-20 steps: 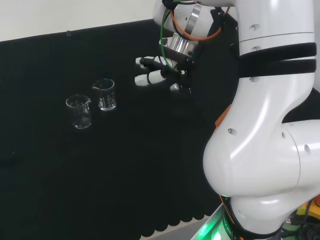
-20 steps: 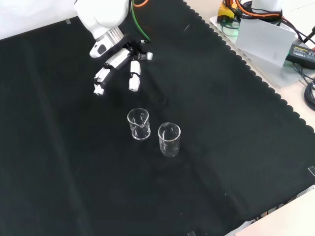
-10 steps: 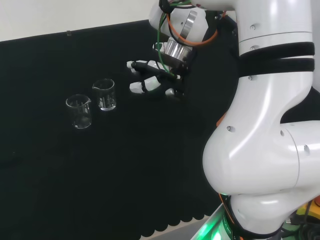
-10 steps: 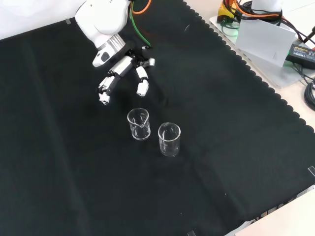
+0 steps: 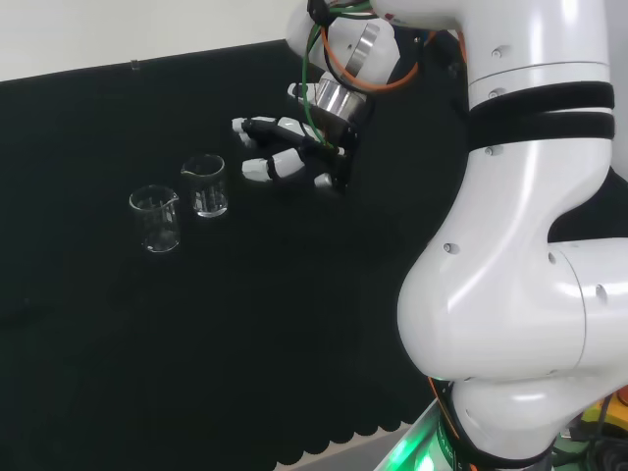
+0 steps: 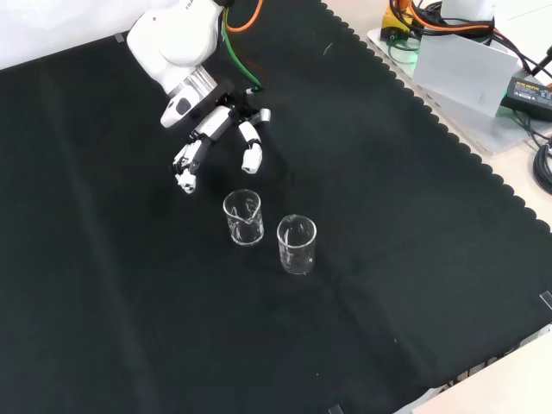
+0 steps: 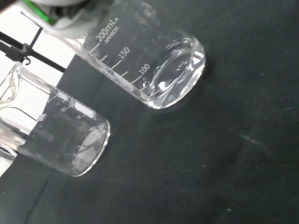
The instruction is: Pick up the beaker on the right.
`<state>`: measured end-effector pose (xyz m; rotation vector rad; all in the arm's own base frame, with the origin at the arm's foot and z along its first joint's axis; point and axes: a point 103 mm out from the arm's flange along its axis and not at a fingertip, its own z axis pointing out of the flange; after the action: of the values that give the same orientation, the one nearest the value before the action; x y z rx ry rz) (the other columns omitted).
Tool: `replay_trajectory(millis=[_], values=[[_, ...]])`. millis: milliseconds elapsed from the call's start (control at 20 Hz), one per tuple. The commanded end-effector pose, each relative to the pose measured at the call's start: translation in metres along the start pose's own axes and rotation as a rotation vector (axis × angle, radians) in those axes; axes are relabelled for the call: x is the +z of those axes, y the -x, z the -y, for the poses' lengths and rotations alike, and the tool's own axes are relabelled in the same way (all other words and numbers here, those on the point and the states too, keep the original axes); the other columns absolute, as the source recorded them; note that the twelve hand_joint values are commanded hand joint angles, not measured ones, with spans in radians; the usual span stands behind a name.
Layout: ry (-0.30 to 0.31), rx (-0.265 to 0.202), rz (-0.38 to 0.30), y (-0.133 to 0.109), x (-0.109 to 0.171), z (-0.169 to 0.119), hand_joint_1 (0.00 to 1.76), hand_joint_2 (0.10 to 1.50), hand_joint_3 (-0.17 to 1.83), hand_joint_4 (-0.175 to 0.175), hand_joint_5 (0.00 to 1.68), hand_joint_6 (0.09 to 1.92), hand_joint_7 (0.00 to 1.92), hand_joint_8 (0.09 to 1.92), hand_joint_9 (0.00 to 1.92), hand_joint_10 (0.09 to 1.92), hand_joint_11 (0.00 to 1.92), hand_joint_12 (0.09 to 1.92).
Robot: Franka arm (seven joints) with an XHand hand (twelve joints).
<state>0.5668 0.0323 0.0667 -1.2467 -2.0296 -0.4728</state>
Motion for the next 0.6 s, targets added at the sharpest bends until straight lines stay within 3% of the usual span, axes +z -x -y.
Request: replay_trajectory(millis=[50,400,600], values=[[-0.022,-0.034,-0.043,-0.008,0.015,-0.009,0.85,0.52,0.75,-0.041,0.27,0.09,0.24,0.56,0.32,0.59,0.0,1.15],[-0.037,-0.024,-0.059,-0.005,0.025,-0.015,0.85,0.51,0.76,-0.04,0.25,0.09,0.19,0.53,0.26,0.57,0.0,1.05],[-0.035,-0.042,-0.068,-0.008,0.029,-0.018,0.85,0.5,0.76,-0.04,0.24,0.09,0.18,0.53,0.25,0.57,0.0,1.04]])
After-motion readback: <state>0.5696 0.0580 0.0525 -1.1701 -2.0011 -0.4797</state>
